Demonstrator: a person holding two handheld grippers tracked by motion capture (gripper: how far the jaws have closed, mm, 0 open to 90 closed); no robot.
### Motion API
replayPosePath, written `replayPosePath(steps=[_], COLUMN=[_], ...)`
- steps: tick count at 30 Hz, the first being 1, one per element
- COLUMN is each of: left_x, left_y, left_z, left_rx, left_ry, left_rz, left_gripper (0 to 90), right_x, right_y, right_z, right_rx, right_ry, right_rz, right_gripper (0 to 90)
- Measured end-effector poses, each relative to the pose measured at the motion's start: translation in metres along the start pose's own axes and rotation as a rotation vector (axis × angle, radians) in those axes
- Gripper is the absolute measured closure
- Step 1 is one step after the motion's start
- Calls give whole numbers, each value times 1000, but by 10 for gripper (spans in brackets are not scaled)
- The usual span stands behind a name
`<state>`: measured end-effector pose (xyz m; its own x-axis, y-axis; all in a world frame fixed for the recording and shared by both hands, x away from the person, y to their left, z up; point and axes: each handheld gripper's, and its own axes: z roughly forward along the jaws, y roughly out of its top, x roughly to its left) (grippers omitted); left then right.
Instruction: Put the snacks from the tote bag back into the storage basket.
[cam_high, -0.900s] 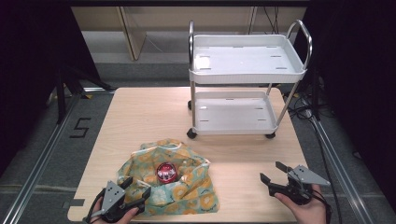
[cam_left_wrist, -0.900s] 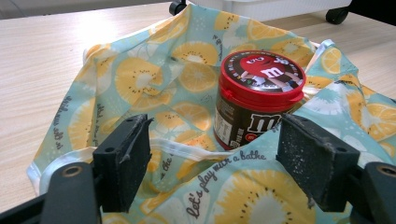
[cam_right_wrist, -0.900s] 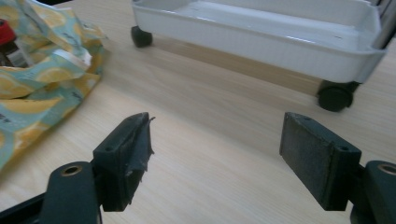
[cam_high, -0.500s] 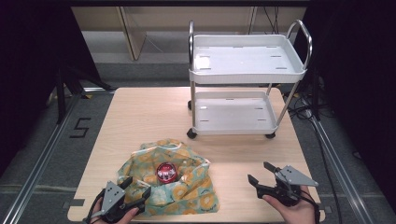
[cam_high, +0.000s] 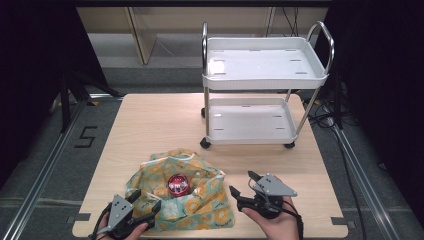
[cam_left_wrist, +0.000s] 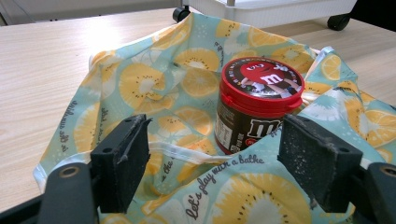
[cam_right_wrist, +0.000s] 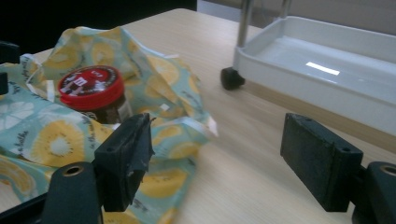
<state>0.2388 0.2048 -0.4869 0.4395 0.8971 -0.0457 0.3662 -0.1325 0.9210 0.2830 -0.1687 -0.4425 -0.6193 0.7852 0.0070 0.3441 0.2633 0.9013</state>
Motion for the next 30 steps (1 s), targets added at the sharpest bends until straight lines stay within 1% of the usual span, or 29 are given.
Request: replayPosePath(steps=[1,2,3,4,5,7,8,9,10,11,12,14,15,16,17,18,19,20,21,22,23,24,25,27,28,29,30], left_x=[0,0,0,0,0,0,0,0,0,0,0,0,0,0,0,0,0,0,0,0,0,0,1,0,0,0,0], left_y=[0,0,0,0,0,0,0,0,0,0,0,0,0,0,0,0,0,0,1,1,1,0,1,0,1,1,1], left_z=[0,0,0,1,1,1,1,1,1,1,1,1,1,1,1,1,1,0,0,0,0,0,0,1,1,0,0], left_rx=[1,1,-2,0,0,-3,0,-3,-3,-3,-3,-3,-4,-6,-6,-7,-7,-6,-6,-7,-6,-7,-6,-7,-7,-6,-6], left_ry=[1,0,0,-3,-3,-1,-2,0,1,1,2,3,3,2,2,1,2,5,6,7,11,10,7,5,5,7,7], left_rz=[0,0,-3,0,0,-3,-1,-2,-1,-1,-1,0,-2,-4,-4,-3,-2,1,0,-1,-8,-8,1,0,0,-1,0], left_gripper=[240,240,240,239,239,239,239,239,237,237,237,237,237,237,237,237,237,237,236,236,236,236,236,236,235,236,236], right_x=[0,3,6,13,14,20,20,23,28,28,32,34,38,40,40,45,45,47,48,51,51,54,55,57,60,61,62], right_y=[0,1,2,3,4,6,6,8,10,10,12,13,14,16,16,18,18,18,19,21,21,22,23,23,24,24,24], right_z=[0,3,6,12,13,19,19,21,26,26,29,31,34,37,37,41,41,44,44,48,48,51,52,53,56,56,57], right_rx=[0,2,7,5,8,2,2,12,-3,-3,-1,-4,4,-2,-2,1,1,-5,0,0,0,-6,4,5,9,9,9], right_ry=[0,5,12,24,26,46,46,48,51,51,59,65,76,71,71,79,79,94,88,100,100,99,101,103,119,112,116], right_rz=[0,-8,-15,-16,-35,-35,-35,-39,-51,-51,-58,-57,-36,-57,-57,-54,-54,-62,-71,-68,-68,-63,-68,-68,-64,-64,-71], right_gripper=[258,257,257,255,252,251,251,250,247,247,246,246,245,244,244,243,243,243,243,242,242,242,242,242,241,241,240])
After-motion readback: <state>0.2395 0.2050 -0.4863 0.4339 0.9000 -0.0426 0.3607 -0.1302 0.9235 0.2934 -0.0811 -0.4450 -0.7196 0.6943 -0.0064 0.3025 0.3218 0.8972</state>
